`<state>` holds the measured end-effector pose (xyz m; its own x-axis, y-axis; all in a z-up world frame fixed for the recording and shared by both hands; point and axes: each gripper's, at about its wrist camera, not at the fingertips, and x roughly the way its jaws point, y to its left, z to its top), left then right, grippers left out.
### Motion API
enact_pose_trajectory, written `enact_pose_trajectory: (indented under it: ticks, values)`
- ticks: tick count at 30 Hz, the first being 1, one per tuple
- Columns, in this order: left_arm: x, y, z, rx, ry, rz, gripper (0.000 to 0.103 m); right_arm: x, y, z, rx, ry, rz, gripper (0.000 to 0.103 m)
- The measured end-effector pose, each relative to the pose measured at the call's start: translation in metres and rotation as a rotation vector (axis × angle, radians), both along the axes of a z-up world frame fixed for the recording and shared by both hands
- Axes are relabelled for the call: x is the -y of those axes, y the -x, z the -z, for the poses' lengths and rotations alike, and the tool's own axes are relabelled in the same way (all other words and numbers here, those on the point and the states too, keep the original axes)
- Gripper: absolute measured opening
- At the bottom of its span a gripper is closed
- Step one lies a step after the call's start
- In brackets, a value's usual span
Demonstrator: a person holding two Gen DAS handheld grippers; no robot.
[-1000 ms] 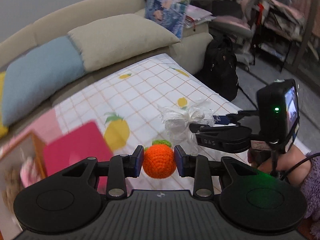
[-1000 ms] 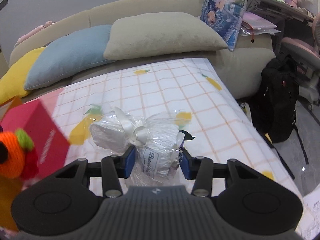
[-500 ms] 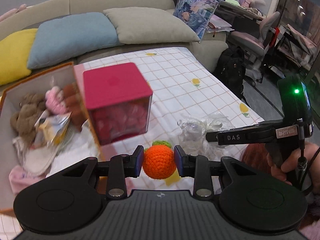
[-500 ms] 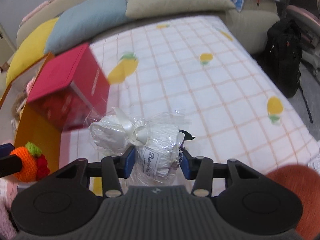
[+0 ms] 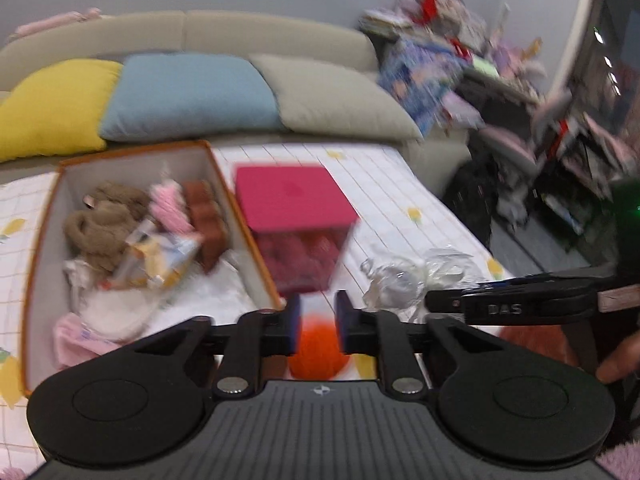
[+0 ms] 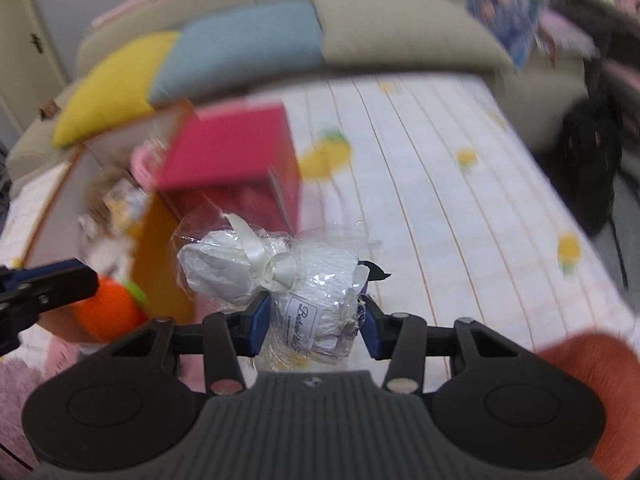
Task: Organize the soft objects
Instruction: 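Carry the plastic bag in the right tool while the left tool carries the knitted fruit into the box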
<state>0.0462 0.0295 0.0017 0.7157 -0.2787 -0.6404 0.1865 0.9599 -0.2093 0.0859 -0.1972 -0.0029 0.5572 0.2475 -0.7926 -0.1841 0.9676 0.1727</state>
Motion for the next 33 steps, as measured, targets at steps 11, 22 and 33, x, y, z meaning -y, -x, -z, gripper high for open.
enact_pose_trajectory:
  ticks: [11,22,33]
  values:
    - [-0.064,-0.008,-0.015,0.095,0.071,-0.159,0.005,-0.077,-0.021,-0.037,0.145,-0.016,-0.144,0.046]
    - [-0.055,0.005,0.008,-0.058,0.176,0.044,0.022,-0.054,-0.01,-0.01,0.105,0.085,-0.105,0.046]
    - [0.027,-0.002,0.056,-0.221,0.018,0.248,0.061,-0.007,0.003,0.016,0.003,0.019,0.009,0.046]
